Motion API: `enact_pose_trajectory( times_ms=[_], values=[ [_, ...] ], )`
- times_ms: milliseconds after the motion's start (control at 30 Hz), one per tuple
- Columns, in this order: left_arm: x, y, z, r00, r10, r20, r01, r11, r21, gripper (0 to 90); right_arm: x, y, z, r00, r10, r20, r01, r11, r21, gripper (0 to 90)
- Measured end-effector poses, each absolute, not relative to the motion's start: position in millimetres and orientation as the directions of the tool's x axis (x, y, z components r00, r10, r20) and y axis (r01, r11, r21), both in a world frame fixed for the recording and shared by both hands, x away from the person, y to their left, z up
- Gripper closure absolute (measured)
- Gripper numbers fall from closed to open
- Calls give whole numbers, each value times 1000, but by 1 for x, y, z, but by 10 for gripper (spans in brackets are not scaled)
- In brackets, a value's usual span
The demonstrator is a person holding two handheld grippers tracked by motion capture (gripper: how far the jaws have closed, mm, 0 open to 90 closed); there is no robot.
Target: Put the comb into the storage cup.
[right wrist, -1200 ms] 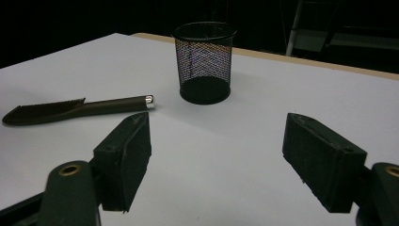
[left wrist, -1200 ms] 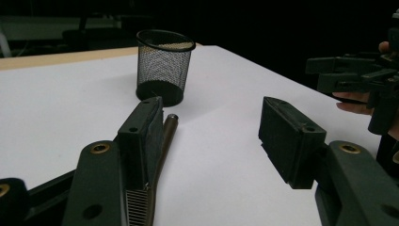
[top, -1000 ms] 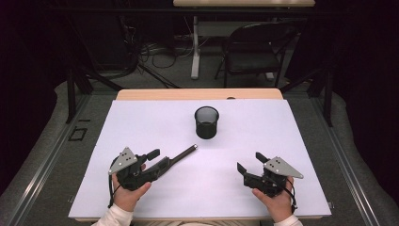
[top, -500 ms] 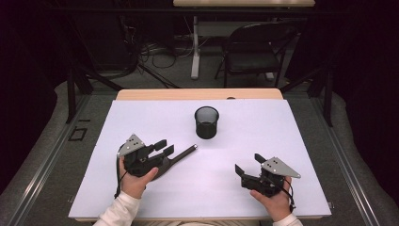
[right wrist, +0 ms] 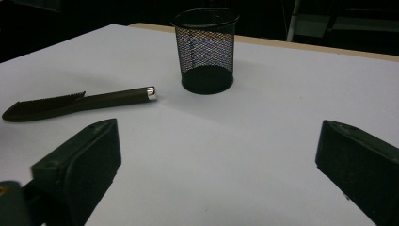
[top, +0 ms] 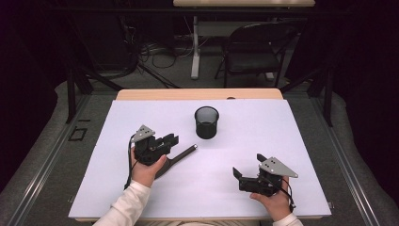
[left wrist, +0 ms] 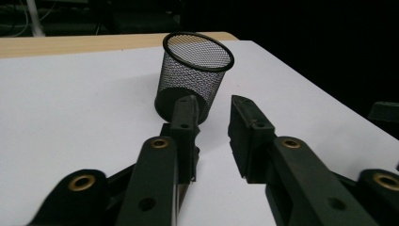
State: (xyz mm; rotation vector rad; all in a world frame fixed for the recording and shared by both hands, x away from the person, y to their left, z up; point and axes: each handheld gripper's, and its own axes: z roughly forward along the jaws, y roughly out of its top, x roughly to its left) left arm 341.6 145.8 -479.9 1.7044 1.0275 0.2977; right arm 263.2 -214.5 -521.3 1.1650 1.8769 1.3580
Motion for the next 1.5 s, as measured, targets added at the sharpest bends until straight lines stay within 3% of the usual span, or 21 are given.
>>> enact_pose_trajectory(
  times_ms=[367, 700, 900, 1500],
  values=[
    [362, 129, -496, 549, 785, -288, 557, -87, 826, 897, 263, -213, -521, -481, 876, 46, 349, 143, 926, 0],
    [378, 120, -511, 501, 795, -343, 632, -65, 772, 900, 263, -212, -522, -487, 872, 52, 357, 144, 923, 0],
    [394, 115, -525, 424, 811, -405, 709, -19, 705, 900, 263, -212, -521, -484, 873, 54, 369, 148, 918, 0],
    [407, 100, -544, 369, 849, -379, 752, -33, 658, 900, 263, -210, -522, -490, 870, 55, 387, 161, 908, 0]
  ],
)
